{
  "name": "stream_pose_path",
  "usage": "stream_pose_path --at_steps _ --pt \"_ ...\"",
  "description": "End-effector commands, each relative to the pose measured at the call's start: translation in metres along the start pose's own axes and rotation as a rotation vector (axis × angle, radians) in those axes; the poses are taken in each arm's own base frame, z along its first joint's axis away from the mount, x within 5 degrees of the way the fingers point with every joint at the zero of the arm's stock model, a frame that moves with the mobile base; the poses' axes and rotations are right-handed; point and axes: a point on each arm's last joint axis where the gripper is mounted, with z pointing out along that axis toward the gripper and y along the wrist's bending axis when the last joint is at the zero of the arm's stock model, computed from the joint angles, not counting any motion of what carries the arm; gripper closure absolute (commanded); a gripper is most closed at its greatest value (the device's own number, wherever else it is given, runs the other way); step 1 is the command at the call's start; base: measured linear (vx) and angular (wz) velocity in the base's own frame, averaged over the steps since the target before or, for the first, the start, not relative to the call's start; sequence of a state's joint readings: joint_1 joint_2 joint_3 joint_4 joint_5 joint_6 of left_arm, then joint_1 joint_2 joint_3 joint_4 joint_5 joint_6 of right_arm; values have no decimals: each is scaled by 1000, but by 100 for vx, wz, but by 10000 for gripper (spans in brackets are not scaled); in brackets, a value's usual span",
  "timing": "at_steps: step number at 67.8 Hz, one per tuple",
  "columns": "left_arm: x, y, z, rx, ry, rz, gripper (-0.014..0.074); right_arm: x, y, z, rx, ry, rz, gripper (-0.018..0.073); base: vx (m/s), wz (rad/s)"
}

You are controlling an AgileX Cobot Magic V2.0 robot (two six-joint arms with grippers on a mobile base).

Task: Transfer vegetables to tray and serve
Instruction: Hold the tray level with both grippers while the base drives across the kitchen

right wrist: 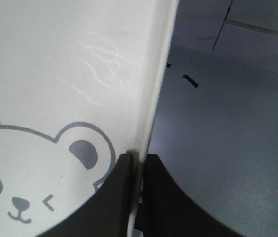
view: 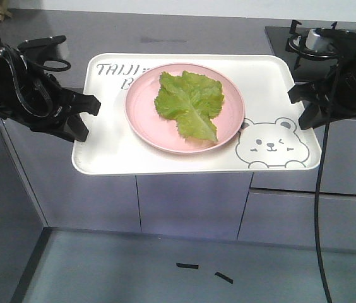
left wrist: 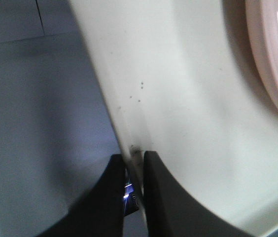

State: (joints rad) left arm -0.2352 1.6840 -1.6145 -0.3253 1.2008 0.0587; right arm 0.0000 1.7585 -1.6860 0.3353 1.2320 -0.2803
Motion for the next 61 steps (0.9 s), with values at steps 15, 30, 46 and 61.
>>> stream_pose_path --at_steps 15,30,46,61 --pt "-4 -38 -28 208 -132 28 602 -7 36 -30 -180 -136 -24 565 7 13" --pt "-4 -38 -28 208 -132 28 602 -7 36 -30 -180 -136 -24 565 7 2" --pt "-4 -38 -28 208 -132 28 602 -7 36 -30 -180 -136 -24 565 8 -10" --pt "-4 -38 -28 208 -132 28 602 -7 36 -30 -180 -136 -24 565 10 -4"
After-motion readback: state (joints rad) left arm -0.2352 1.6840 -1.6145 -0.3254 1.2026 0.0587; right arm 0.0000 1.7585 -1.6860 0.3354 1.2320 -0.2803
